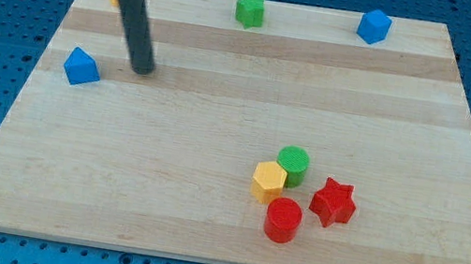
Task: Move the red star vertically below the blue cube
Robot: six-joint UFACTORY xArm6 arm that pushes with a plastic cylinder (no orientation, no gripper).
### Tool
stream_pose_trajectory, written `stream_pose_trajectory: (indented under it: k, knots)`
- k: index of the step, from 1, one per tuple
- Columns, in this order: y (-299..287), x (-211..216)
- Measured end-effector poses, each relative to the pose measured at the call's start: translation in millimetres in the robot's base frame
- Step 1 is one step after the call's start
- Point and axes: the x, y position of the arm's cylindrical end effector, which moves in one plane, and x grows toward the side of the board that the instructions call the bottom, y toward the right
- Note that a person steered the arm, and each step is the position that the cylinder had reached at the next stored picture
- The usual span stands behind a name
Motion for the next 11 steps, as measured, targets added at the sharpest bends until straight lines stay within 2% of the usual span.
stream_pose_trajectory:
  k: [1, 3, 4, 5, 6, 7, 8, 10, 11]
  knots:
    - [30.3, 21.4]
    - [31.1, 29.8]
    - [27.6, 75.7]
    - [-18.8, 143.3]
    - [-27.7, 154.6]
    - [1.6, 188.6]
    - [69.0, 225.7]
    - [115.1, 239.1]
    - [203.2, 238.4]
